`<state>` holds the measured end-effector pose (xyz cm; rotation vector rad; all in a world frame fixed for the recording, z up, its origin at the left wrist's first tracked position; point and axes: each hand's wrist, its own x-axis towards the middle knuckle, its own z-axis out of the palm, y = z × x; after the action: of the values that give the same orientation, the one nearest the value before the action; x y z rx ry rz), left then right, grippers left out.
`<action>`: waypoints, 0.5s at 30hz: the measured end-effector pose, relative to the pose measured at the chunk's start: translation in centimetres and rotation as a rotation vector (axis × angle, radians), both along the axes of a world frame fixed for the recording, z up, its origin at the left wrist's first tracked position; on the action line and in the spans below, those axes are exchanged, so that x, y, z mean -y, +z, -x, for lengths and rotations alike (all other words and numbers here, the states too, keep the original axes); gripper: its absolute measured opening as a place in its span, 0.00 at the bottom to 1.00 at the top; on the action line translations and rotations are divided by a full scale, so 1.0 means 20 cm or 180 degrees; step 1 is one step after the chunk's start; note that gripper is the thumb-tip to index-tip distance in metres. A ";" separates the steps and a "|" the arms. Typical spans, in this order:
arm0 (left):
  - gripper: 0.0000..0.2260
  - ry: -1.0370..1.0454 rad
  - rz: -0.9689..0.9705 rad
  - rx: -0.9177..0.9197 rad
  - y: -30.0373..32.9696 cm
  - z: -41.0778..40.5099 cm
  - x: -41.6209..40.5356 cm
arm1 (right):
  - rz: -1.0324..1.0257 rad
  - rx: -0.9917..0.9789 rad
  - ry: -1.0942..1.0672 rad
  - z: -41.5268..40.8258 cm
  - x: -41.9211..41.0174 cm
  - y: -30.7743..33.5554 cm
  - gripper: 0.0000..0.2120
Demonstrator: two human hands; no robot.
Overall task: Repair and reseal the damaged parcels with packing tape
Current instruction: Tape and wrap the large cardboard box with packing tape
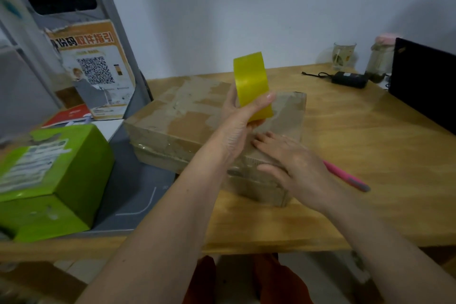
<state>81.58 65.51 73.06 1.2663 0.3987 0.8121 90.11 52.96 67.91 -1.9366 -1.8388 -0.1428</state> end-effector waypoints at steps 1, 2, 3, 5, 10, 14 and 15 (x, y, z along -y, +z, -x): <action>0.43 0.0116 -0.0142 -0.0051 0.01 0.03 -0.04 | -0.0009 -0.0160 0.0101 -0.01 0.01 0.01 0.27; 0.44 0.0244 -0.0275 -0.0097 0.03 0.07 -0.08 | -0.0060 -0.0366 0.0141 -0.01 0.03 0.02 0.26; 0.47 0.0373 -0.0361 -0.0124 0.04 0.12 -0.14 | -0.0144 -0.0613 0.0113 -0.01 0.05 0.02 0.24; 0.51 0.0646 -0.0426 -0.0126 0.08 0.23 -0.27 | -0.0458 -0.1048 -0.0144 0.02 0.07 0.00 0.22; 0.52 0.1452 -0.0673 -0.0385 0.09 0.48 -0.52 | -0.0888 -0.1840 -0.1028 0.14 0.06 -0.08 0.30; 0.57 0.1846 -0.0778 -0.0641 0.06 0.56 -0.63 | -0.1015 -0.2312 -0.1139 0.17 0.03 -0.09 0.20; 0.57 0.1889 -0.0820 -0.0688 0.06 0.57 -0.65 | -0.1066 -0.2453 -0.1160 0.17 0.02 -0.10 0.16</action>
<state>70.12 78.59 74.31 1.5040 0.8930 1.2594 86.63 52.61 65.96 -1.7232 -0.8989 0.1568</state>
